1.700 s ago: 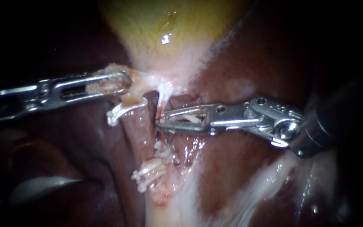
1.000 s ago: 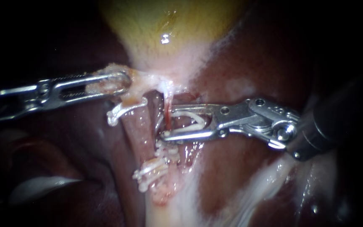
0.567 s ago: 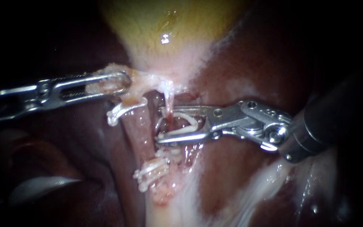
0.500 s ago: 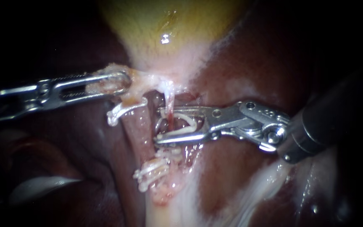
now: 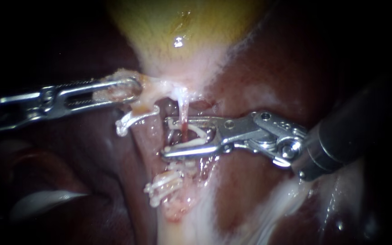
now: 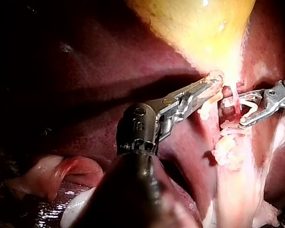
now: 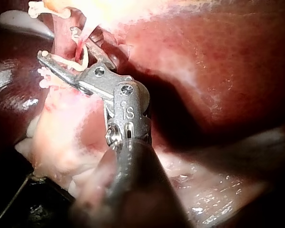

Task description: Clipping third clip right tube

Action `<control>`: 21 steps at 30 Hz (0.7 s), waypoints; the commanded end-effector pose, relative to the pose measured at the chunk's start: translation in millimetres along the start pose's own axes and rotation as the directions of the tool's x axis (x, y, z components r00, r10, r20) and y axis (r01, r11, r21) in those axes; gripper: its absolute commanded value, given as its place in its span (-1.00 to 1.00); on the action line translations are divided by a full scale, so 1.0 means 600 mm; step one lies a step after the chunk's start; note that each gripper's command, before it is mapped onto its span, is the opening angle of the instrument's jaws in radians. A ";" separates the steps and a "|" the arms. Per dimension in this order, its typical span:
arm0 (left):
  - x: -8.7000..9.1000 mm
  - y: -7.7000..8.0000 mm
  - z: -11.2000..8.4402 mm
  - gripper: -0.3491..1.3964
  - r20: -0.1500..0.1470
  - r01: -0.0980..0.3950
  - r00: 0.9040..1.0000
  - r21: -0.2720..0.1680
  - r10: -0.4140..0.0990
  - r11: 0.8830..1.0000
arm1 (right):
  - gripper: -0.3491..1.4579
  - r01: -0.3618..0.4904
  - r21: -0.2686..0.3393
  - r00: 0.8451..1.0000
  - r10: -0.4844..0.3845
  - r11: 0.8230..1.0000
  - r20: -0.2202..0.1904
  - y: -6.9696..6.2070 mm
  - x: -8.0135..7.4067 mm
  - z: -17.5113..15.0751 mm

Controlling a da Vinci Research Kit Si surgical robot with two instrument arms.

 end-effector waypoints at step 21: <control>0.0001 0.0001 0.0000 -1.00 0.000 0.000 1.000 0.000 0.000 1.000 | -0.11 -0.074 0.058 0.996 0.077 0.996 -0.054 -0.0016 0.0031 0.0001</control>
